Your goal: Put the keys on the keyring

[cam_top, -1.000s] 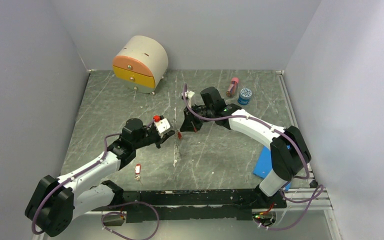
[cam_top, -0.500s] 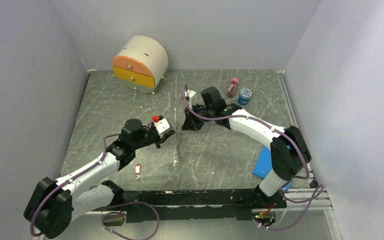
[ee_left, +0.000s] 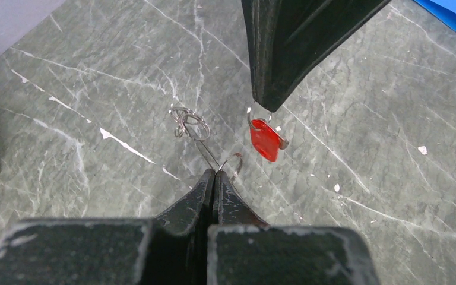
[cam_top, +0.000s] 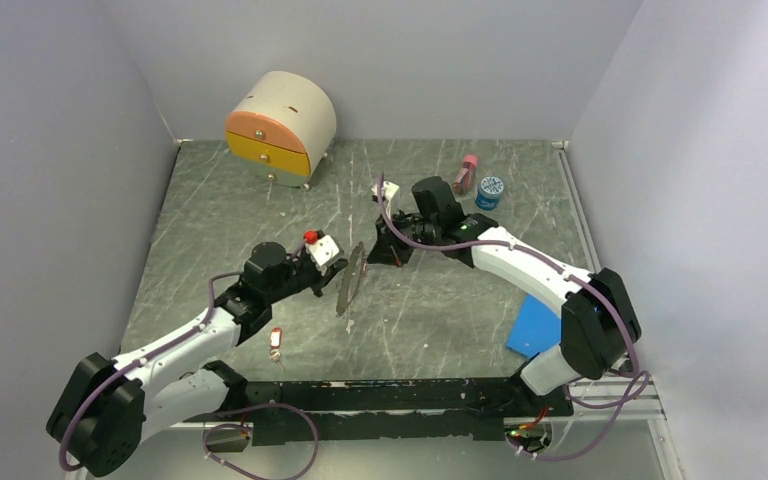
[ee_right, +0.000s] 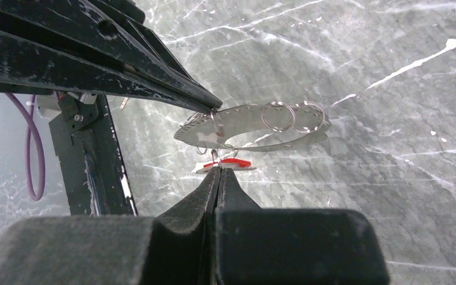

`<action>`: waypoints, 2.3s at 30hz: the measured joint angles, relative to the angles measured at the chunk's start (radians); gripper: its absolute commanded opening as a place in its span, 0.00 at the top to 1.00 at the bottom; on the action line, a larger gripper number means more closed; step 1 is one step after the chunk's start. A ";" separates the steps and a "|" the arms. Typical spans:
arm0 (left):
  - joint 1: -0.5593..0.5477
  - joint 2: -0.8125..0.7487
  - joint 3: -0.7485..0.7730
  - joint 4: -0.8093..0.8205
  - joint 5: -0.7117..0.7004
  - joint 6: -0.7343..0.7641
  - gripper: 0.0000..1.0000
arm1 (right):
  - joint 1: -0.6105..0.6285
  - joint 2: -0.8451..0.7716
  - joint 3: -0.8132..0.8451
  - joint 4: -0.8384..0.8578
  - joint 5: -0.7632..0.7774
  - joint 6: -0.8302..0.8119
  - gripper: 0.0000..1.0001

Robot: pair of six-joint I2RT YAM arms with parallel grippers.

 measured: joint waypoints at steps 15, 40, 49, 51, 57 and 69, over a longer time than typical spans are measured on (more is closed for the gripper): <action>-0.053 -0.022 -0.029 0.029 -0.078 0.004 0.97 | 0.075 0.035 0.012 0.000 0.037 -0.013 1.00; -0.061 -0.031 -0.035 0.029 -0.095 0.004 0.97 | 0.076 0.073 0.038 0.013 0.087 0.031 1.00; -0.062 -0.031 -0.035 0.029 -0.104 0.004 0.97 | 0.076 0.058 0.037 0.035 0.090 0.032 1.00; -0.063 -0.031 -0.035 0.029 -0.105 0.004 0.97 | 0.076 0.058 0.034 0.036 0.094 0.032 1.00; -0.063 -0.031 -0.035 0.028 -0.111 0.003 0.97 | 0.076 0.058 -0.001 0.049 0.100 0.032 1.00; -0.066 -0.031 -0.035 0.028 -0.112 0.003 0.97 | 0.077 0.058 -0.007 0.058 0.122 0.036 1.00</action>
